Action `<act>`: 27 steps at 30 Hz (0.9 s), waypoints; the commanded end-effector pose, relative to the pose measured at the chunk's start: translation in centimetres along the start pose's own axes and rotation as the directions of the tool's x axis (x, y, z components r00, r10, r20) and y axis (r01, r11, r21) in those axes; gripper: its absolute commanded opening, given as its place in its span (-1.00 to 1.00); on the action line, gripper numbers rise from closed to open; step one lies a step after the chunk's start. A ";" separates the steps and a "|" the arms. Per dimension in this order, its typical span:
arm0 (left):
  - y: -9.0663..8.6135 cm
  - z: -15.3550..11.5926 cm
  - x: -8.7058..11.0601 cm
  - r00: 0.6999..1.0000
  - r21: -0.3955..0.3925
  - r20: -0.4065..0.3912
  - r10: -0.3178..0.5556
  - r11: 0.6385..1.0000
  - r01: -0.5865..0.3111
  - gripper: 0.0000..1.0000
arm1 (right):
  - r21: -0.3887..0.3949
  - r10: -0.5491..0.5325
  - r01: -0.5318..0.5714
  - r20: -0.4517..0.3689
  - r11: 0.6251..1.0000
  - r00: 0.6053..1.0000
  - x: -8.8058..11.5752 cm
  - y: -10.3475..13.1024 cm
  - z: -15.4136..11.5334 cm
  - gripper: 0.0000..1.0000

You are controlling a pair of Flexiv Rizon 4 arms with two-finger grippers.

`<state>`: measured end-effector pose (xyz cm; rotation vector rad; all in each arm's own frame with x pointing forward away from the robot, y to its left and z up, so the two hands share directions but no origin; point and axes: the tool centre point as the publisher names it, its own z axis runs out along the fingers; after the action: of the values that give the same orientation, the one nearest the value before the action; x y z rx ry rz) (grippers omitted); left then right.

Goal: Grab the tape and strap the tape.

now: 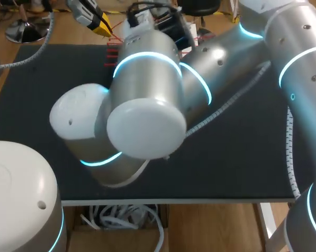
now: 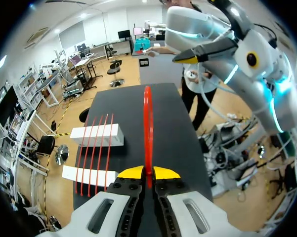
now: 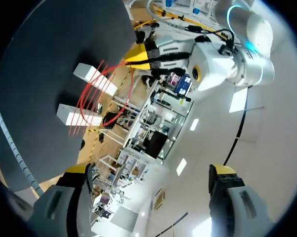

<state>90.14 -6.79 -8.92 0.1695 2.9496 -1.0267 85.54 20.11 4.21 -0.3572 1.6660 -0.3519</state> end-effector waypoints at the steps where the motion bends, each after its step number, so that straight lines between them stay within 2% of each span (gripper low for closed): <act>1: -0.1 -0.1 0.0 1.000 -0.004 -0.002 -0.001 1.000 0.001 -1.00 | -0.011 0.002 -0.002 -0.004 1.000 1.000 -0.1 -3.0 0.8 1.00; 10: -0.1 -0.1 0.0 1.000 -0.004 -0.002 -0.001 1.000 0.001 -1.00 | -0.004 0.015 -0.015 0.009 1.000 1.000 -0.2 -5.2 2.3 1.00; 14: -0.1 -0.1 0.0 1.000 -0.004 -0.002 -0.001 1.000 0.001 -1.00 | -0.031 0.067 -0.066 0.005 0.997 0.998 -0.3 -5.4 2.7 1.00; 23: -0.1 -0.1 0.0 1.000 -0.004 -0.002 -0.001 1.000 0.001 -1.00 | -0.031 0.067 -0.066 0.005 0.997 0.998 -0.3 -5.4 2.7 1.00; 27: 2.4 -0.6 0.1 0.998 -0.037 0.024 -0.059 0.997 0.060 -1.00 | -0.031 0.067 -0.066 0.005 0.997 0.998 -0.3 -5.4 2.7 1.00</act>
<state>90.61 -5.66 -9.50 0.0992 2.9621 -0.9869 88.35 15.40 6.26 -0.3198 1.6728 -0.2751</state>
